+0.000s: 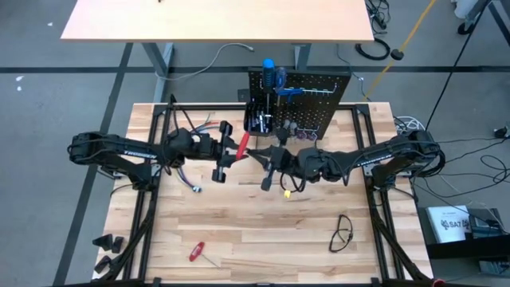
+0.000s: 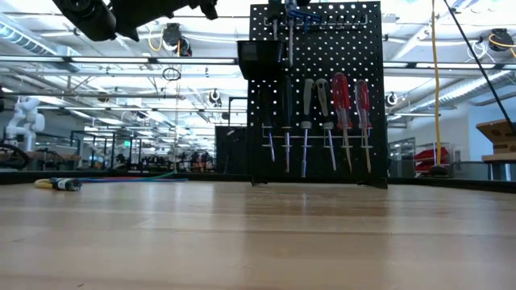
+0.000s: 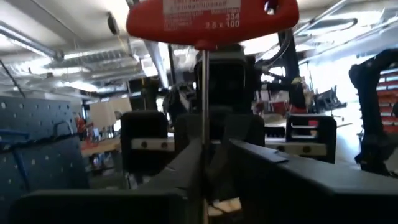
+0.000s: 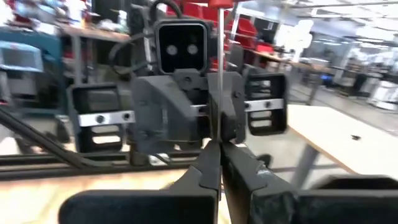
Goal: Hang tools onto peg board
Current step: Hang the top red allen wrench on the peg board
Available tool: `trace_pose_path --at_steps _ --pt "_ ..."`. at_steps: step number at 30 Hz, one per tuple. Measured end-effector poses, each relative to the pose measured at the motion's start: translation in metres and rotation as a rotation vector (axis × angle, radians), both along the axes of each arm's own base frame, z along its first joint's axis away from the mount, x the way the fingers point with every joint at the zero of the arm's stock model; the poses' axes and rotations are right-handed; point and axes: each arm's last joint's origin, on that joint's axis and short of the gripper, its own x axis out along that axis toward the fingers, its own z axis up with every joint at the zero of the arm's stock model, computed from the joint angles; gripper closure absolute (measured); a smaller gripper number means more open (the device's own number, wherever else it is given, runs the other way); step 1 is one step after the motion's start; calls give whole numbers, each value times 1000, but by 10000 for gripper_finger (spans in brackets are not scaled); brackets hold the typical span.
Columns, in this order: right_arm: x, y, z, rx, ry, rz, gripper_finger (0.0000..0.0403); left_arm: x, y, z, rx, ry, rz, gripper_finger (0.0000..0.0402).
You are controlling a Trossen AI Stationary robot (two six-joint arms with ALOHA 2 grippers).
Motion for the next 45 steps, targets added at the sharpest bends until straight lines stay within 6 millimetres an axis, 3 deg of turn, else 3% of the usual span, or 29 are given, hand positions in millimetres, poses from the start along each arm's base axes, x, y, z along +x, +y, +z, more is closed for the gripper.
trace_pose_path --at_steps 5,13,16,19,23,29,38,45 --pt "-16 6 11 -36 31 -178 402 -8 11 -1 -39 121 104 272" --pt "-70 13 29 44 23 -591 403 -47 24 13 -73 281 441 263" --pt "-90 10 14 126 -55 -794 403 -60 27 16 -107 311 615 263" --pt "-100 5 -7 182 -123 -886 403 -64 28 15 -123 339 690 263" --pt "-101 -2 -19 209 -154 -917 403 -64 28 15 -124 331 687 263" --pt "-97 -14 -13 185 -136 -959 403 -63 28 15 -125 328 687 263" --pt "-88 -51 -12 222 -115 -889 403 -63 28 15 -125 327 687 263" --pt "-82 -63 -5 205 -148 -860 403 -63 28 15 -117 328 688 263"
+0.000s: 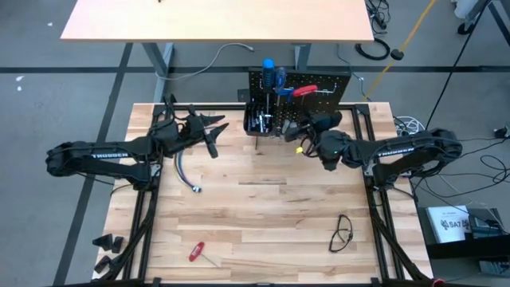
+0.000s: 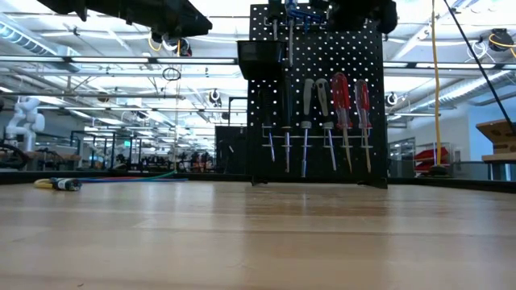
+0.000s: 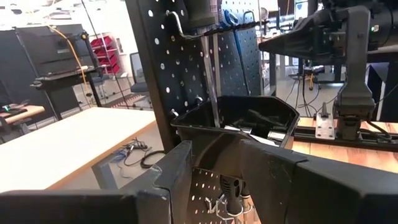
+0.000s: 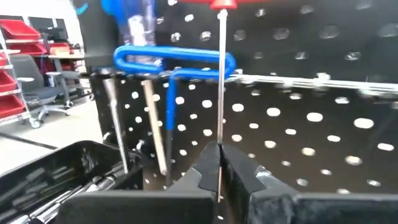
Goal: Hang tools onto peg board
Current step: Hang the top red allen wrench on the peg board
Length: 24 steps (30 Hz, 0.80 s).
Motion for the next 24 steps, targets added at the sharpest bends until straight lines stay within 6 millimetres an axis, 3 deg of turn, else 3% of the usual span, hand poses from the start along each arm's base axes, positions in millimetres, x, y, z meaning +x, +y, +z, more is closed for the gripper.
trace_pose_path --at_steps 6,24 --pt "11 -6 -9 -20 44 -7 403 0 0 0 17 8 0 263" --pt "8 -11 -7 -33 81 -85 403 0 0 0 23 17 0 263"
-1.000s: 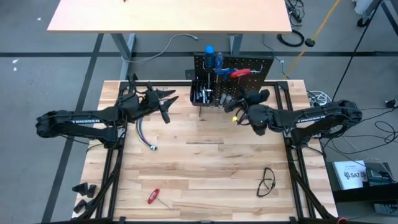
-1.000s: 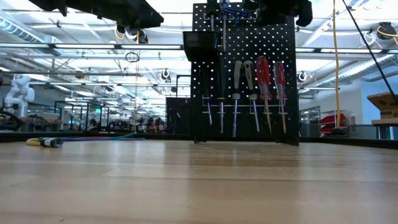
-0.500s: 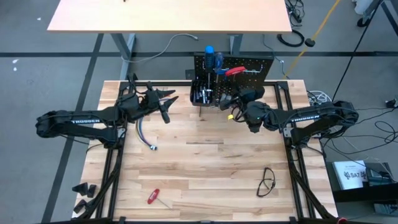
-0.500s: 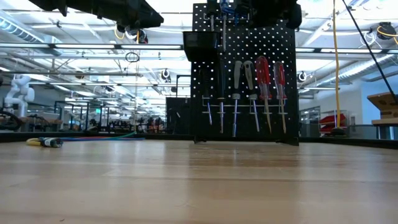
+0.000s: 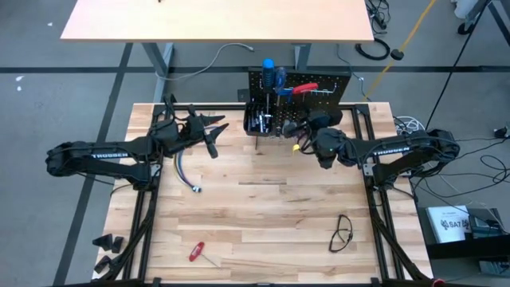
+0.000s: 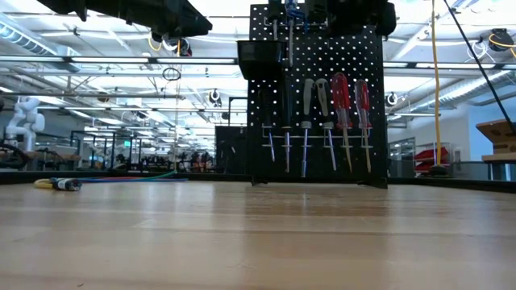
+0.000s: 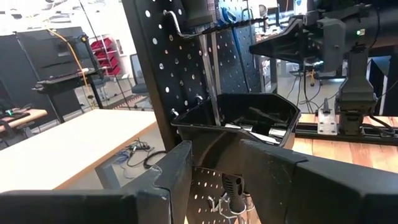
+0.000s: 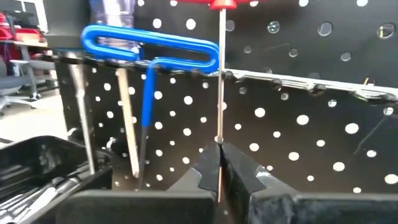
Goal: Hang tools onto peg board
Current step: Hang the top red allen wrench on the peg board
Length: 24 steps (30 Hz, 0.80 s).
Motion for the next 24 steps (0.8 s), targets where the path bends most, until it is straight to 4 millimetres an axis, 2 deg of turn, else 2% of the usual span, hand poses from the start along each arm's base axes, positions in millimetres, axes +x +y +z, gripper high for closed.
trace_pose_path --at_steps 6,16,24 --pt "0 -3 -1 2 0 -5 403 0 0 0 0 -1 0 263" --pt "9 -17 -14 21 13 -7 403 0 0 0 -6 -4 0 263" --pt "7 -18 -16 21 32 -60 403 0 0 0 -1 0 0 263"
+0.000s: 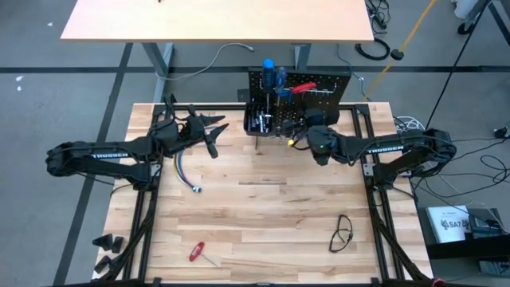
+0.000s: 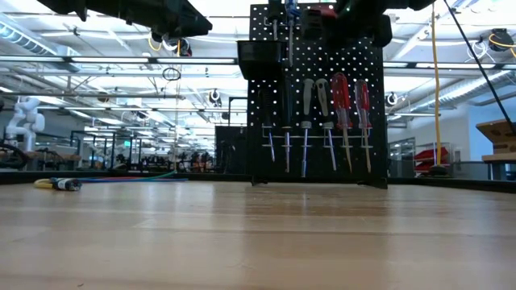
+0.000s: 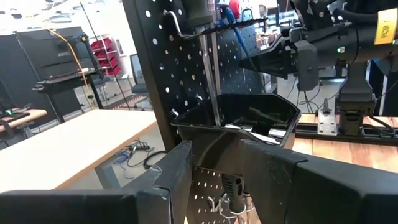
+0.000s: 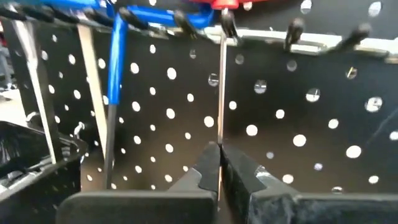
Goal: Hang tools onto peg board
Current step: Hang the top red allen wrench on the peg board, then hang the red allen wrench on the peg board
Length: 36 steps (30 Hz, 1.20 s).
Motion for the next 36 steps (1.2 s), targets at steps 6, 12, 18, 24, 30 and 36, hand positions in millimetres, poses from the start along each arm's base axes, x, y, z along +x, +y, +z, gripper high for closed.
trace_pose_path --at_steps 6,12,18,24,30,36 --pt "-1 0 -6 29 -18 -2 403 0 0 0 0 1 0 263" --pt "-1 0 -7 37 -21 2 402 0 0 0 0 0 0 263" --pt "-1 1 -8 32 12 10 371 0 0 0 0 0 0 263" --pt "0 1 -8 28 38 36 306 0 0 0 -1 0 0 263" --pt "-1 14 -3 5 89 104 230 0 0 0 -1 0 0 263" --pt "-15 38 17 -39 116 186 180 0 0 0 -5 -1 0 263"
